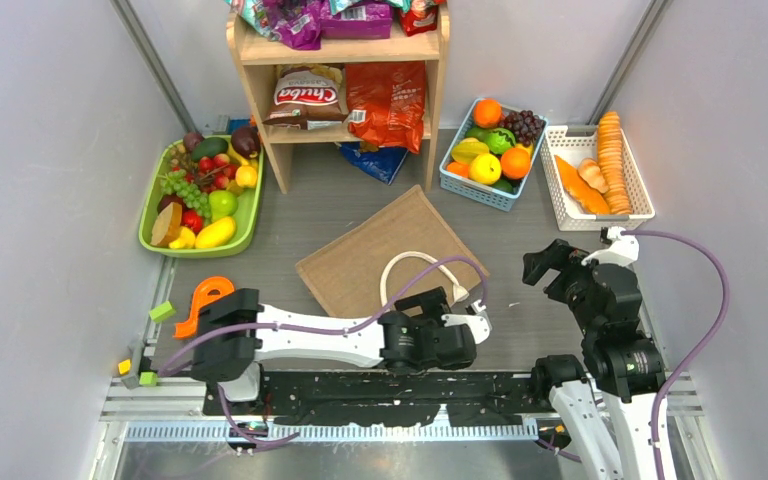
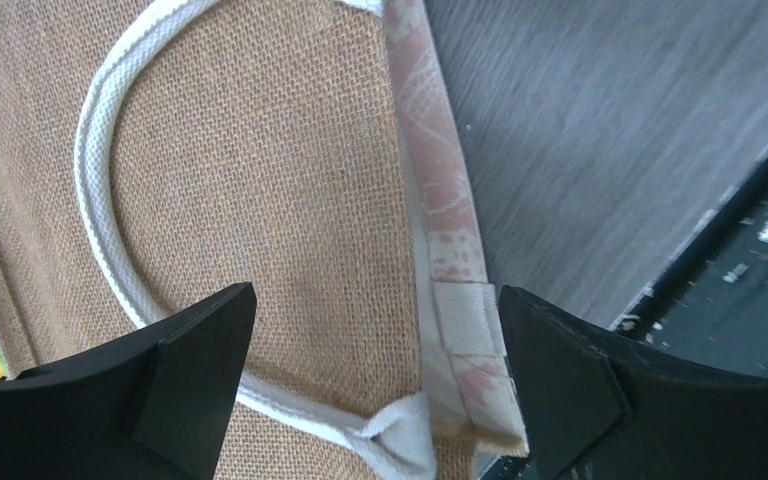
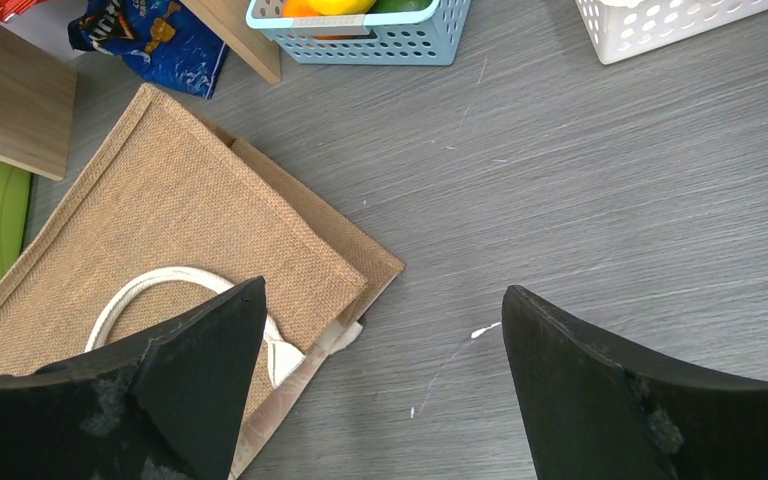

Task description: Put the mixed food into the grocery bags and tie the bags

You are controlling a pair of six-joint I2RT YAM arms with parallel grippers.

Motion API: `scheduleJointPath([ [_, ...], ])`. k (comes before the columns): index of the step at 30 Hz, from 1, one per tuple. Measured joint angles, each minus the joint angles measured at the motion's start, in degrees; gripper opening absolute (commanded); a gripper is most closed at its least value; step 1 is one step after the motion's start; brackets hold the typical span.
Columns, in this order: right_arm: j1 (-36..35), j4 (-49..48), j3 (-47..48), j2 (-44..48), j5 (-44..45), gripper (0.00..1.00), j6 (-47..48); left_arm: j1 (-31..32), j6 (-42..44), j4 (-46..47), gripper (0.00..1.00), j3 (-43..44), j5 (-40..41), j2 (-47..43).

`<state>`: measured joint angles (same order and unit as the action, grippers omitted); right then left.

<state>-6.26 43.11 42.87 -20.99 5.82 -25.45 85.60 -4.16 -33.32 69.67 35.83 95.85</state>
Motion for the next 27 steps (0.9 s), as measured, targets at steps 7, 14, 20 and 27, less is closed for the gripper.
scheduleJointPath([
  [7, 0.00, 0.26, 0.00, 0.00, -0.70, 0.95, -0.24, -0.02, -3.23, -5.16, 0.68, 3.19, 9.75, 8.22],
  [14, 0.00, 0.22, -0.13, 0.00, -1.95, 0.96, -0.66, -1.18, -5.49, -10.88, 0.00, 6.32, 12.96, 6.25],
  [20, 0.00, -1.11, -0.68, -0.83, -8.26, 0.98, -1.40, -7.21, -5.79, -13.38, 0.00, 8.44, 8.87, -4.17],
  [27, 0.00, -7.45, -2.69, -3.76, -20.94, 0.95, -4.28, -19.52, -6.34, -13.20, 0.00, 8.61, -5.11, -17.92],
])
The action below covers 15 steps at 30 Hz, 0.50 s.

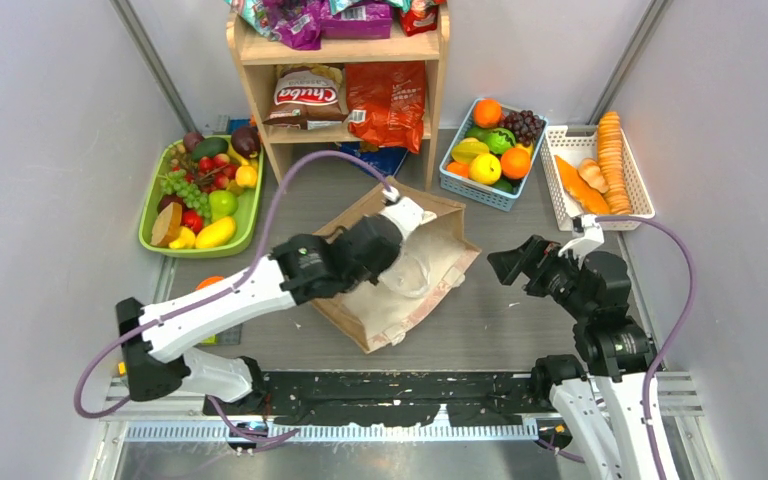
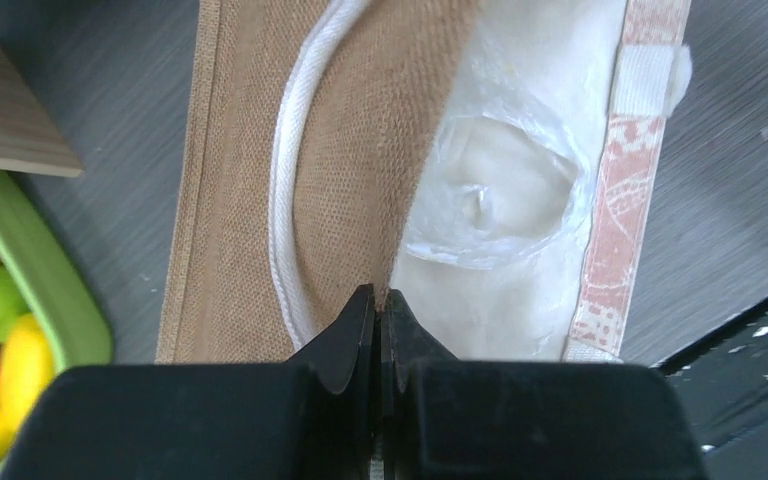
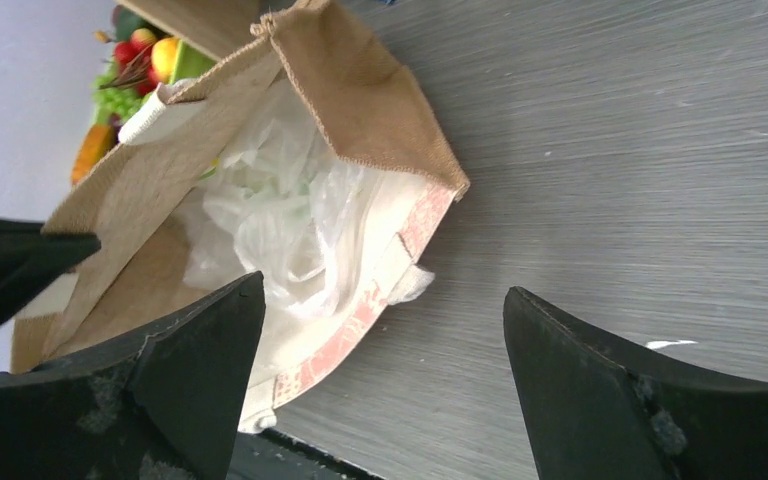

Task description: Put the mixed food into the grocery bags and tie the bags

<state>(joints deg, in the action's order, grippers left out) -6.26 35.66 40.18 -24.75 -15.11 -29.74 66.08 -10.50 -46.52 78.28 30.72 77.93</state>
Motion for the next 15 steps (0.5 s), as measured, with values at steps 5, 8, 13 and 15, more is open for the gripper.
scheduleJointPath([
  [5, -1.09, -5.53, -3.10, -2.01, -5.27, 0.95, -3.82, -7.76, -1.27, 1.66, 0.00, -1.64, -9.88, -4.57],
  [8, -4.11, -7.89, -3.48, -4.50, -4.83, 0.95, -4.63, -10.80, -1.95, 2.60, 0.00, -2.86, -15.50, -5.99],
  [13, -11.91, -10.82, -3.54, -11.08, -0.42, 0.92, -6.03, -16.00, -4.57, 5.38, 0.00, -5.51, -25.20, -7.65],
  [15, -15.39, -12.66, -4.11, -13.62, 2.08, 0.85, -7.98, -18.08, -5.66, 6.67, 0.00, -6.56, -28.59, -8.33],
])
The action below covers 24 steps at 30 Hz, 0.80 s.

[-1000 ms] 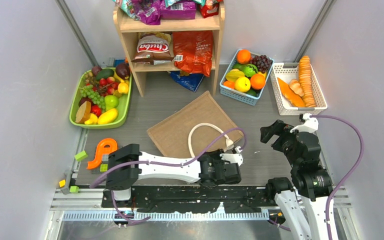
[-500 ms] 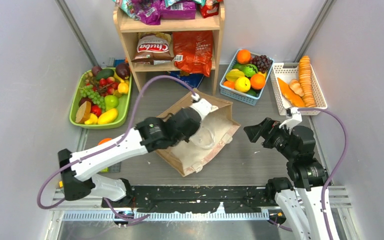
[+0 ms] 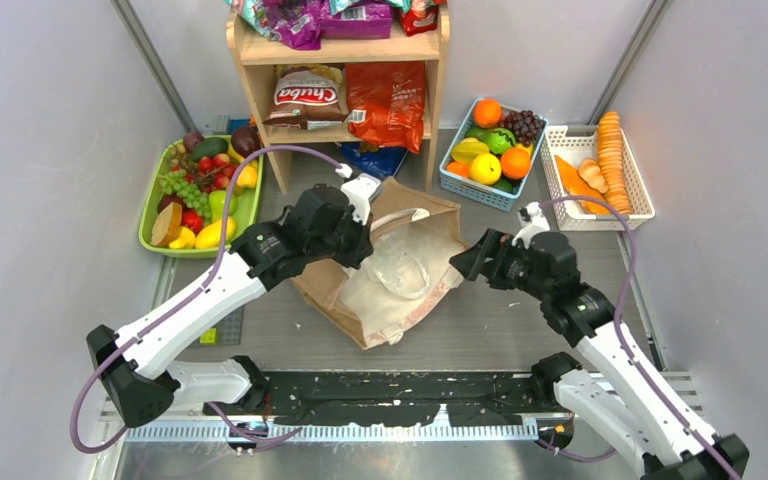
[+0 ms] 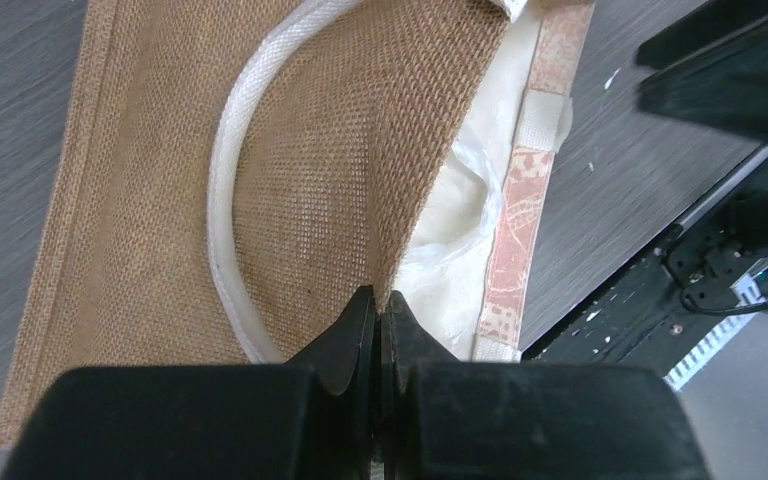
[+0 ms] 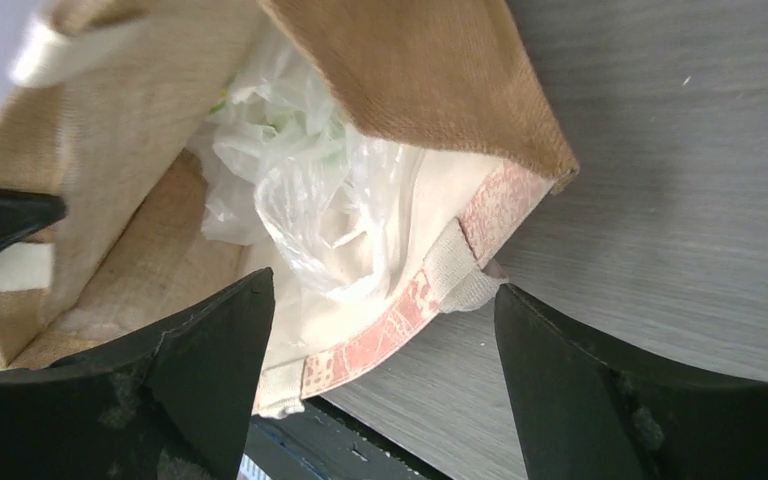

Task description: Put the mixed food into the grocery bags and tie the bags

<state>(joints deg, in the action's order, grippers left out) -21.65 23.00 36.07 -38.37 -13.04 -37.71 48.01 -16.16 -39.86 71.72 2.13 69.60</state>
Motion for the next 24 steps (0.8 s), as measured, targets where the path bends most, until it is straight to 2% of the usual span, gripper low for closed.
scheduleJointPath([
  [5, -7.23, -5.27, -5.90, -3.19, 6.97, 0.80, -6.49, -2.93, -0.90, 1.57, 0.00, -1.49, -3.80, -1.68],
  [9, -9.57, -8.52, -11.17, -3.10, 12.17, 0.74, -11.30, -4.15, -1.42, 2.21, 0.00, -2.14, -5.44, -2.51],
  [13, -10.12, -13.05, -14.67, -4.07, 14.36, 0.55, -14.67, -5.27, -1.46, 3.13, 0.00, -2.80, -7.21, -2.75],
  [14, -10.43, -14.60, -15.04, -5.03, 14.64, 0.42, -15.41, -5.55, -1.46, 3.30, 0.00, -2.95, -7.74, -2.75],
  [15, -10.91, -16.50, -15.10, -6.56, 14.88, 0.36, -16.39, -5.86, -1.46, 3.48, 0.00, -3.08, -8.24, -2.75],
  [16, -11.28, -17.84, -15.10, -7.72, 14.93, 0.22, -16.52, -6.12, -1.46, 3.63, 0.00, -3.17, -8.57, -2.75],
  [18, -12.09, -20.44, -14.84, -10.23, 15.13, 0.11, -17.92, -6.67, -1.44, 3.67, 0.00, -3.21, -9.11, -2.75],
  [21, -12.44, -19.45, -12.98, -11.34, 15.56, 0.08, -17.73, -7.48, -1.36, 3.32, 0.00, -3.04, -8.48, -2.78],
  [24, -12.63, -13.25, -6.40, -11.06, 16.17, 0.06, -15.96, -7.76, -0.70, 0.44, 0.00, -0.28, -4.33, -2.75],
])
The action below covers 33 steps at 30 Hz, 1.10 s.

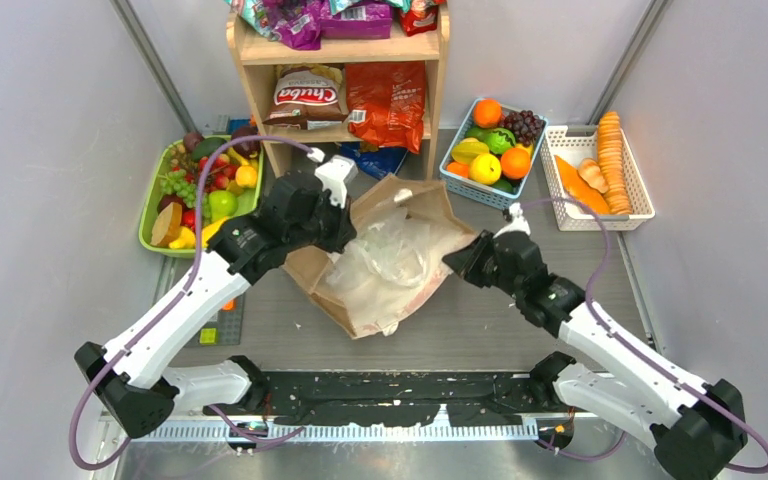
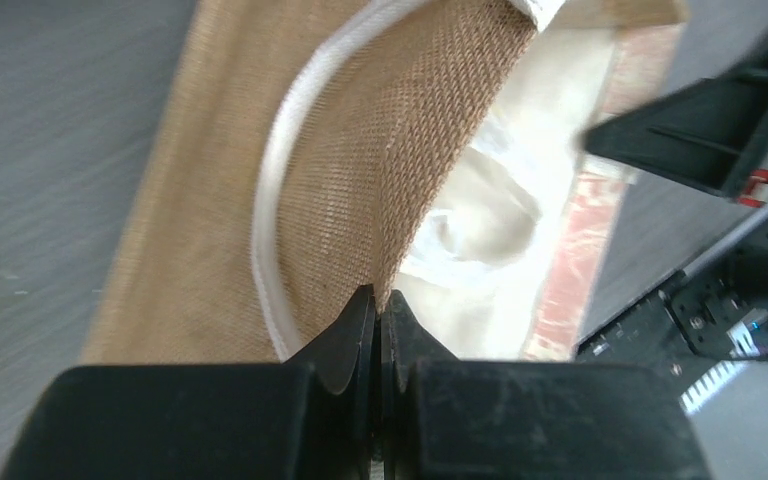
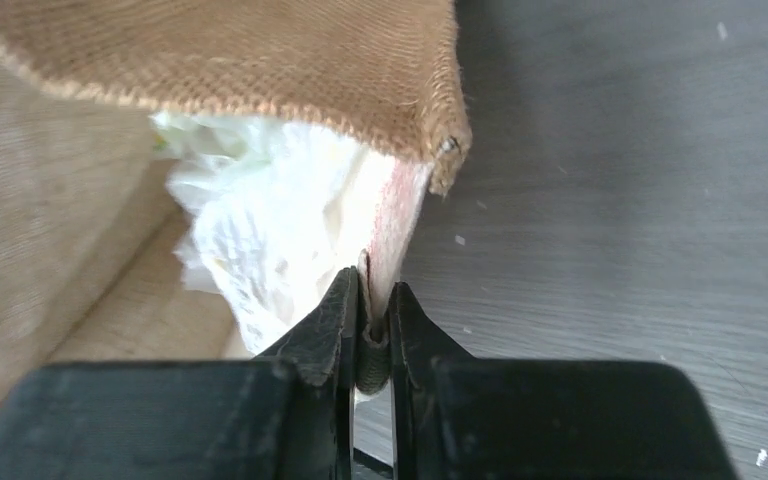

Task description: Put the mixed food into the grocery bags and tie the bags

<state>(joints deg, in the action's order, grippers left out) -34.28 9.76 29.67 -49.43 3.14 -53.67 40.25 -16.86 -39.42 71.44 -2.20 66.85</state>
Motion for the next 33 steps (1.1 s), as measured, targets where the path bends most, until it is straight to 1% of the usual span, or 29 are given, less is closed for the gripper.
scheduleJointPath([
  [4, -0.02, 11.43, 14.58, 0.00, 1.01, 0.05, 1.84, -0.17, 1.81, -3.85, 0.01, 7.17, 6.49, 0.28],
  [5, -0.02, 14.16, 18.23, 0.00, 1.18, 0.05, 1.64, -0.20, 2.32, -4.55, 0.04, 8.85, 7.89, 0.48],
  [6, -0.02, 16.09, 20.81, 0.00, 1.33, 0.05, 1.31, -0.20, 2.84, -5.09, 0.13, 10.80, 9.42, 0.81],
  [8, -0.13, 20.26, 25.79, 0.07, 1.42, 0.05, -0.09, -0.22, 4.15, -5.49, 0.36, 13.11, 11.19, 1.38],
  [10, -0.26, 22.71, 27.58, 0.31, 1.36, 0.05, -1.46, -0.22, 5.70, -5.79, 0.54, 15.17, 11.85, 2.32],
  [11, -0.37, 23.96, 27.78, 0.44, 1.29, 0.05, -2.43, -0.22, 6.25, -5.97, 0.60, 16.11, 11.78, 2.86],
  [13, -0.68, 26.84, 27.71, 0.39, 1.09, 0.05, -4.04, 0.04, 7.17, -6.03, 0.67, 17.29, 11.30, 3.61],
  [15, -0.87, 29.09, 27.61, 0.24, 0.72, 0.05, -5.22, 0.94, 8.28, -5.92, 0.70, 17.59, 10.93, 3.76],
  [18, -0.92, 30.95, 27.54, 0.26, 0.00, 0.05, -6.54, 3.54, 10.29, -5.62, 0.70, 17.62, 10.21, 3.54],
  [20, -0.92, 31.32, 27.26, 0.28, -0.31, 0.05, -7.17, 6.36, 12.07, -5.07, 0.70, 17.62, 8.98, 3.23],
  [23, -0.92, 30.93, 26.62, 0.31, -0.68, 0.05, -7.85, 10.75, 14.43, -3.91, 0.73, 17.53, 6.54, 2.56],
  [27, -0.92, 30.51, 25.70, 0.33, -0.96, 0.05, -7.91, 15.41, 16.46, -1.36, 0.73, 15.72, 4.20, 2.03],
  [30, -0.92, 30.29, 25.03, 0.76, -1.11, 0.05, -7.72, 15.98, 16.94, -1.09, 0.73, 15.41, 3.74, 4.72],
  [33, -0.92, 29.64, 23.15, 2.60, -1.09, 0.05, -7.69, 15.93, 16.17, -1.07, 0.76, 15.30, 3.63, 9.22],
])
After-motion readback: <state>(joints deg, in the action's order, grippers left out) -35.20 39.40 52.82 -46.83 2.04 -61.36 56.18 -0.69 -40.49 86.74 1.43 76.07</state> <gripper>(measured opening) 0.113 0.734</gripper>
